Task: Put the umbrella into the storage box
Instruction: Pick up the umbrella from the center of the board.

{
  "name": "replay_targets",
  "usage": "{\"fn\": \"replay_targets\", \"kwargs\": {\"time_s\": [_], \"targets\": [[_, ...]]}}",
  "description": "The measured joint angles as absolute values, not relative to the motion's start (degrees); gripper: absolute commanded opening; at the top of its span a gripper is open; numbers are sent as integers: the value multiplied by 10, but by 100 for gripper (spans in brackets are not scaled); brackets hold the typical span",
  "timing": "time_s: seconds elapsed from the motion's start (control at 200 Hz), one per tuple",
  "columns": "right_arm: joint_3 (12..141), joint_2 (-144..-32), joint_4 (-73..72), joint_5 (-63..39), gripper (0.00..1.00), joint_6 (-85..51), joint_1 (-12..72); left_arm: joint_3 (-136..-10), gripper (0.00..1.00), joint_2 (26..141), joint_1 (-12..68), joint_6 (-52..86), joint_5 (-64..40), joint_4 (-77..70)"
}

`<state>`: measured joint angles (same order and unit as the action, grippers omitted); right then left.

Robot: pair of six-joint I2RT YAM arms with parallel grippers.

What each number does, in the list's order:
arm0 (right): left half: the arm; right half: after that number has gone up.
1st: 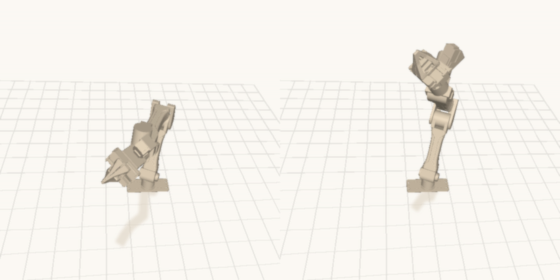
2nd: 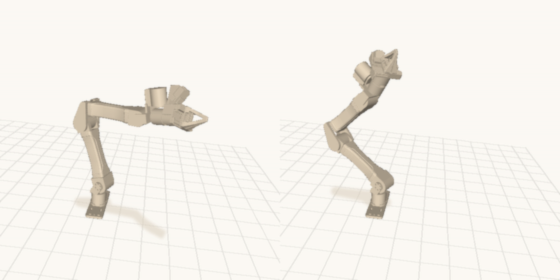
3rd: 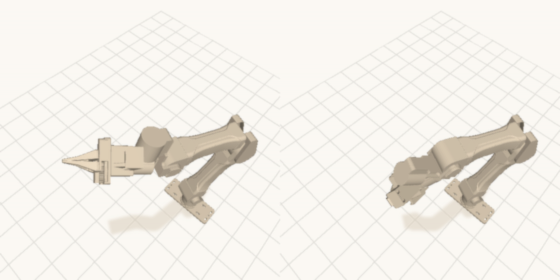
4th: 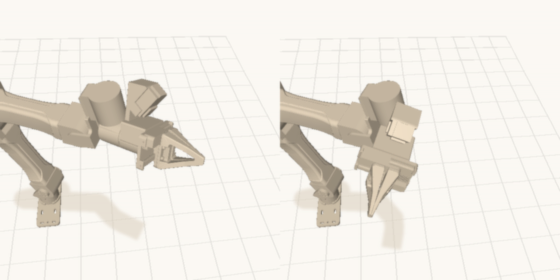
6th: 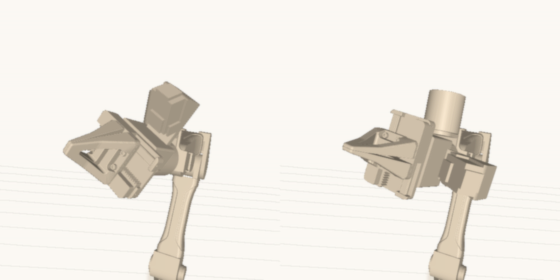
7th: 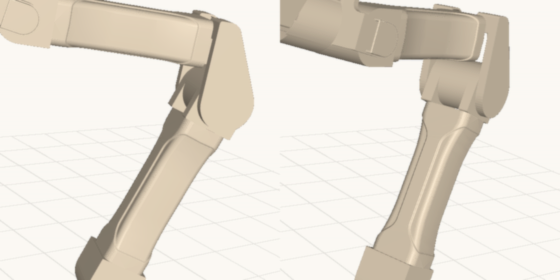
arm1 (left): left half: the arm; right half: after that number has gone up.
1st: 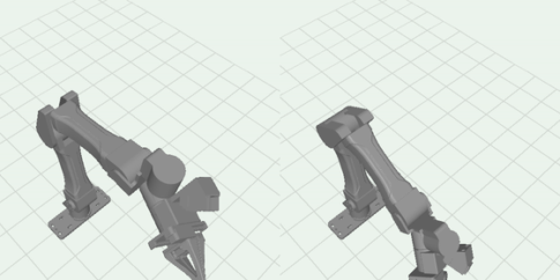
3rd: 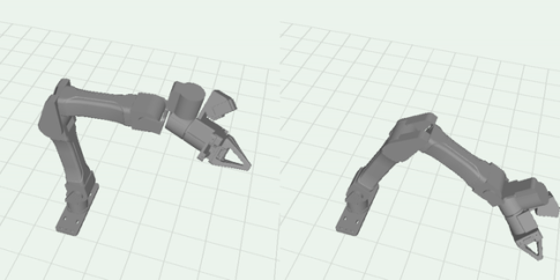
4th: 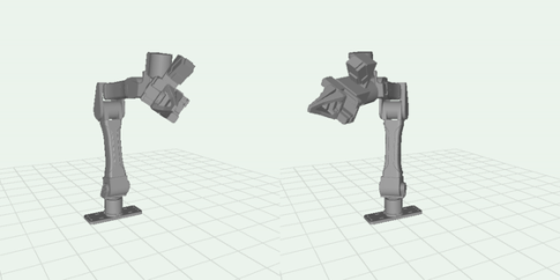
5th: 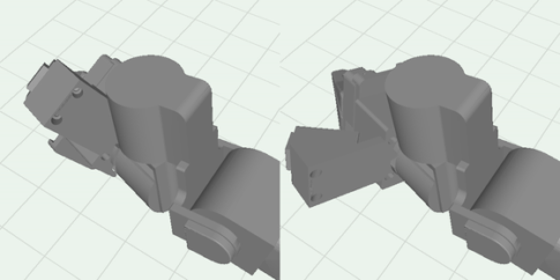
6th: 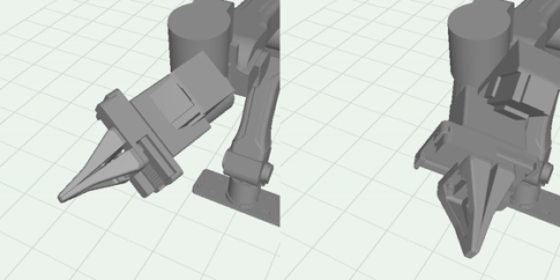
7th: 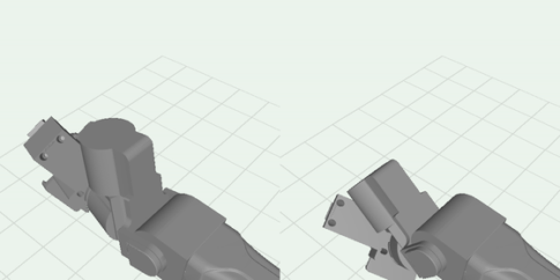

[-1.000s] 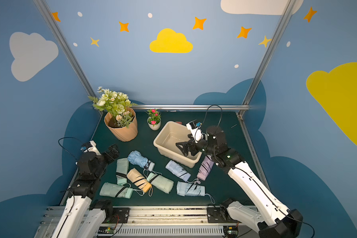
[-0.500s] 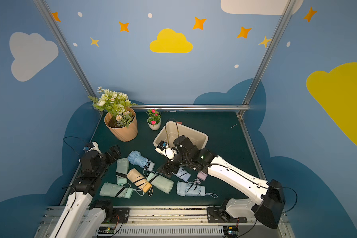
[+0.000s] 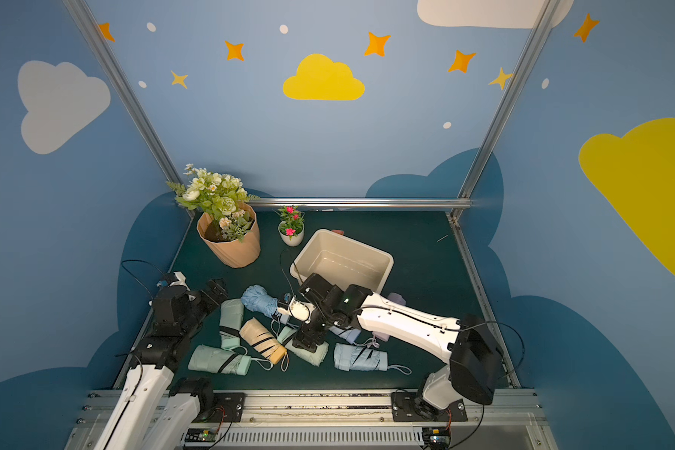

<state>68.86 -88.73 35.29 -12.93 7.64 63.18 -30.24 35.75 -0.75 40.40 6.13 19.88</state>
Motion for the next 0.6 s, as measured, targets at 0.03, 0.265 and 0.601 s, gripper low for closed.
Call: {"fn": "replay_targets", "kwargs": {"time_s": [0.03,0.265,0.601], "targets": [[699,-901,363,-121,91,74,636,-303,100,357,-8,405,62,201],[766,-997,437,-67,92,62,655,-304,100,357,-8,416,61,202],[765,-1015,453,-38,97,44,658,-307,100,382,-8,416,59,201]]}}
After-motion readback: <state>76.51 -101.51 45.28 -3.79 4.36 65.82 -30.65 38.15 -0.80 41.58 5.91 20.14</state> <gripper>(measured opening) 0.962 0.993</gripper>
